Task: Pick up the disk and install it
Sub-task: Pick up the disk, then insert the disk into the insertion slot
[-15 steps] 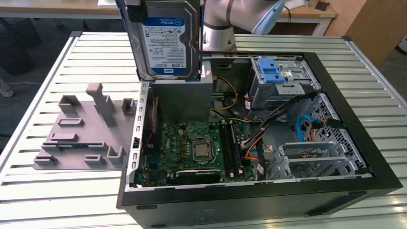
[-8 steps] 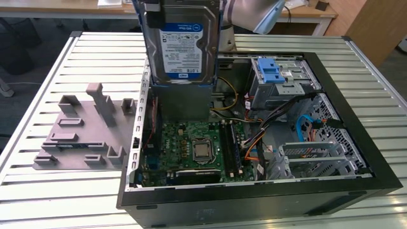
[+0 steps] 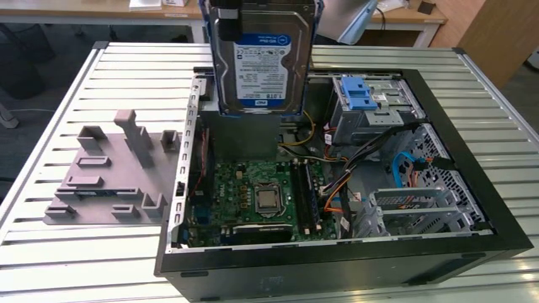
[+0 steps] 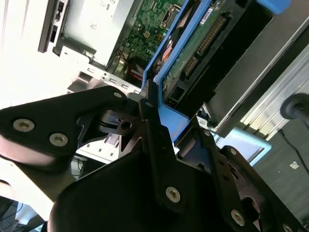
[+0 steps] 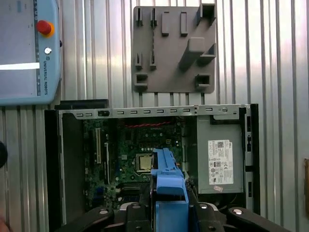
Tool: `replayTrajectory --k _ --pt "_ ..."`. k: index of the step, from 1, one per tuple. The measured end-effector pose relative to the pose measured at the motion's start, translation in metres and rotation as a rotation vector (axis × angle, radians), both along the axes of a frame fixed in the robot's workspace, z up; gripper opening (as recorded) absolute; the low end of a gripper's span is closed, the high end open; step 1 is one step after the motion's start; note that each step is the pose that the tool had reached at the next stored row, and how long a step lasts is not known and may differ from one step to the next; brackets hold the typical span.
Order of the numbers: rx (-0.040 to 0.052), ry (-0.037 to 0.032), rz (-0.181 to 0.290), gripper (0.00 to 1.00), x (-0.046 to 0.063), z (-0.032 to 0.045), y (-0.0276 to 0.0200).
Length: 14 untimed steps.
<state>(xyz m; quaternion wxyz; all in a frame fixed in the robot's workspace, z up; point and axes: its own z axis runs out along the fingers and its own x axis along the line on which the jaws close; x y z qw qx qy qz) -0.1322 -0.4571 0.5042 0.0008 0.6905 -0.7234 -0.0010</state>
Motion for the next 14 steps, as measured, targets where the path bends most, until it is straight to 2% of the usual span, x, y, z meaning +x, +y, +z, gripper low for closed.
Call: replayTrajectory --k 8,14 --pt "0.0001 -0.0001 0.0 0.36 0.022 -0.0007 -0.0028" --pt "0.0 0.0 0.0 0.36 0.032 -0.001 -0.0039"
